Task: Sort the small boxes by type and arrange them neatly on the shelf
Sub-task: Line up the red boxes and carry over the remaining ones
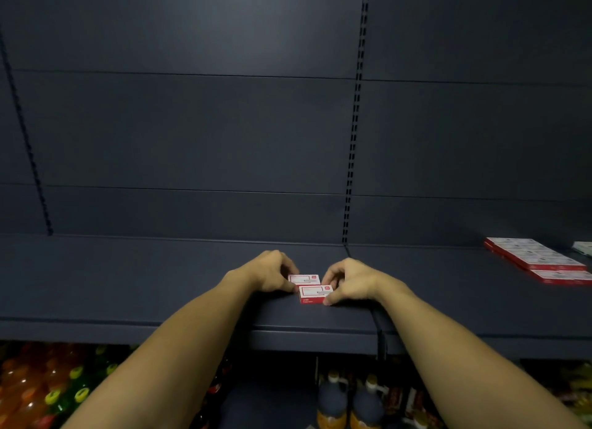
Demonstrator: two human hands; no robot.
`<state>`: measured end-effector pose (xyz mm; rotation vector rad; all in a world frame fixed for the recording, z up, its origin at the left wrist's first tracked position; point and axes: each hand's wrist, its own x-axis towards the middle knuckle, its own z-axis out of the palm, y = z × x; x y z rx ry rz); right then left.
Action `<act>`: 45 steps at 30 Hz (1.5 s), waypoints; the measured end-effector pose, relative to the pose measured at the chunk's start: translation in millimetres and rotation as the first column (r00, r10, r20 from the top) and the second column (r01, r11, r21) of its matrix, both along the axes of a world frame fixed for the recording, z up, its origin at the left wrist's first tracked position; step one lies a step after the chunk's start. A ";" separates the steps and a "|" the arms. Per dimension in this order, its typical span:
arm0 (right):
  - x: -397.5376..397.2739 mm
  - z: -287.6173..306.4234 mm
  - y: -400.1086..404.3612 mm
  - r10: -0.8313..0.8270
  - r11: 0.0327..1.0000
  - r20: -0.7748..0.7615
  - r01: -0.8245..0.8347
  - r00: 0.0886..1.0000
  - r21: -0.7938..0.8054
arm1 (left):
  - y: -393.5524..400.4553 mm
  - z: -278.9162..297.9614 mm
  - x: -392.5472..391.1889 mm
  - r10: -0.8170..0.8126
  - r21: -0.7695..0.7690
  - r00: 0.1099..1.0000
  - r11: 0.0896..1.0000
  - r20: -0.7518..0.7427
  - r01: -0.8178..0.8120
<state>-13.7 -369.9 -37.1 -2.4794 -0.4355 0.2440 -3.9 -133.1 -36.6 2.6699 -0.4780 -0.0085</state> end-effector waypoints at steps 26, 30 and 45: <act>-28.6 11.7 -64.4 -0.342 0.913 0.486 0.408 0.804 -0.033 | -52.7 14.4 14.4 -0.041 -0.009 0.957 0.999 0.286 0.046; -39.1 11.4 -86.2 -0.390 0.871 0.492 0.486 0.778 -0.077 | -81.6 10.7 21.0 -0.097 -0.008 0.943 0.994 0.317 0.105; -74.9 32.9 -193.6 -0.525 0.736 0.563 0.673 0.638 -0.077 | -198.9 34.9 10.1 -0.241 0.021 0.891 0.967 0.385 0.252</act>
